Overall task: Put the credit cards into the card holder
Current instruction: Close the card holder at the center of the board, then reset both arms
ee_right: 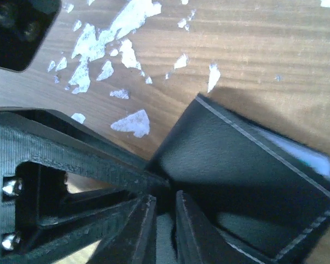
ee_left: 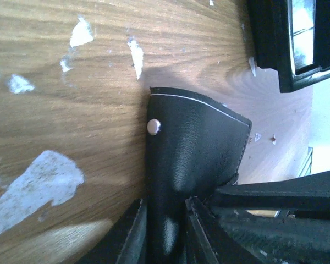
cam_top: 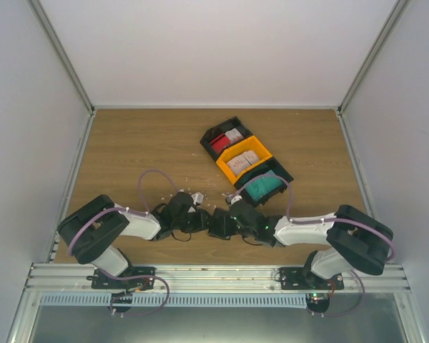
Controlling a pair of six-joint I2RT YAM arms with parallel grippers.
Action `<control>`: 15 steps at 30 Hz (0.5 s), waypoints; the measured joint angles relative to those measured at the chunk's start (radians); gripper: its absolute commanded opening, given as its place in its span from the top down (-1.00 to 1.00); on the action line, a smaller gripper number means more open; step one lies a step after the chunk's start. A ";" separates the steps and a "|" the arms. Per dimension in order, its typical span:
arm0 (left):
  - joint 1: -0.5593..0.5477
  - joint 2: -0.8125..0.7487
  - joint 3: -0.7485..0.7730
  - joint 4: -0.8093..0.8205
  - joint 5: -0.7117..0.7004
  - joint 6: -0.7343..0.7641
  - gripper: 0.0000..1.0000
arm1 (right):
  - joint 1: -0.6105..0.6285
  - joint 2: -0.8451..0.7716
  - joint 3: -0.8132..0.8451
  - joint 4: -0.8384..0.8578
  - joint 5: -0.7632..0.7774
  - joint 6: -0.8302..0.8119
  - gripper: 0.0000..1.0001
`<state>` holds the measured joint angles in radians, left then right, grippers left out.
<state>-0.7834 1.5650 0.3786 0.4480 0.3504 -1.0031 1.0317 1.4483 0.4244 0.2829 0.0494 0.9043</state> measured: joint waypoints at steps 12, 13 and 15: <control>-0.005 -0.143 0.088 -0.309 -0.127 0.071 -0.16 | -0.168 -0.184 0.345 -0.600 0.034 -0.178 -0.35; 0.000 -0.174 0.097 -0.365 -0.151 0.080 -0.23 | -0.176 -0.223 0.360 -0.633 0.056 -0.188 -0.42; 0.005 -0.239 0.116 -0.447 -0.190 0.109 -0.47 | -0.194 -0.304 0.385 -0.703 0.109 -0.205 -0.65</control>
<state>-0.7788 1.3262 0.4950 0.0013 0.1608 -0.8944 0.8379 1.1439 0.8089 -0.4206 0.1589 0.6991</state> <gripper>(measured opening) 0.600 0.697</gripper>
